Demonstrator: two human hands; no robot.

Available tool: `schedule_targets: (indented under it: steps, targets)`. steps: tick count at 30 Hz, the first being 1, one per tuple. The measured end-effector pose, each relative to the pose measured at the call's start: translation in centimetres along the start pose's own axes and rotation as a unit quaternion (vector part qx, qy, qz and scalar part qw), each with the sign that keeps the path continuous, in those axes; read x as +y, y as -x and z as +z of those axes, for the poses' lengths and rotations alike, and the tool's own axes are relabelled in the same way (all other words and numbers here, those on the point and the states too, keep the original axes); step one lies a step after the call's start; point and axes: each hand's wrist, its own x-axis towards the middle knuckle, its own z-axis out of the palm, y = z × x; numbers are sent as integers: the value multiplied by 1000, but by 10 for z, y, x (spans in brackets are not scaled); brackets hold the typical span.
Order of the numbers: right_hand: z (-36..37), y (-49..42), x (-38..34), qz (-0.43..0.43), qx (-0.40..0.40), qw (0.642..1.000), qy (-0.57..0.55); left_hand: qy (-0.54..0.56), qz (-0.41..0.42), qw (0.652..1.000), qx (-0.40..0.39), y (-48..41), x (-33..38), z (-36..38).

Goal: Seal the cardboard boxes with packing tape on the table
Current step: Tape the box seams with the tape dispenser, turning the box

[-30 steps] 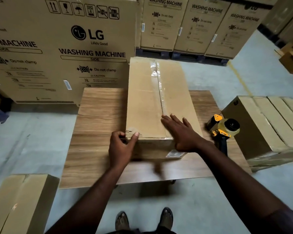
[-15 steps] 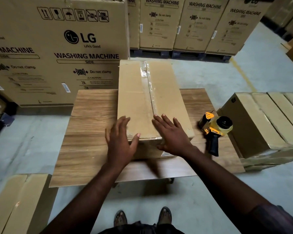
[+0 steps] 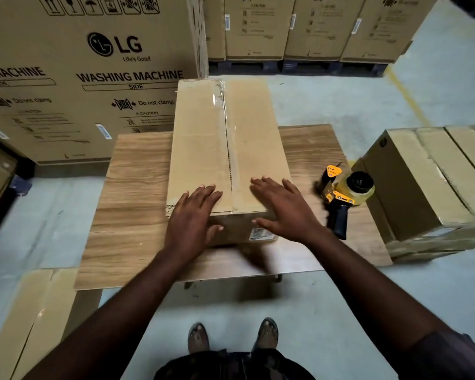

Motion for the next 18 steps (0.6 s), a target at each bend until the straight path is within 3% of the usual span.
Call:
schedule_targets:
  steps: [3,7,9,11,12,15,18]
  targets:
    - [-14,17,22,60,51,972,-223,8,-17,1000,22,-1,4,2]
    - [-27,24,45,194,163,866,-431,10,-23,999,22,-2,5,3]
    - [-14,31,77,317,216,798,-465,13,-22,1000,14,-3,5,3]
    - [3,43,111,466,254,732,-427,12,-22,1000,9,-3,4,3]
    - [9,49,125,539,254,699,-396,12,-23,1000,9,-3,4,2]
    - [33,71,172,657,162,672,-300,11,-18,1000,10,-3,5,1]
    - [59,86,206,651,93,616,-434,19,-19,999,24,-4,7,0]
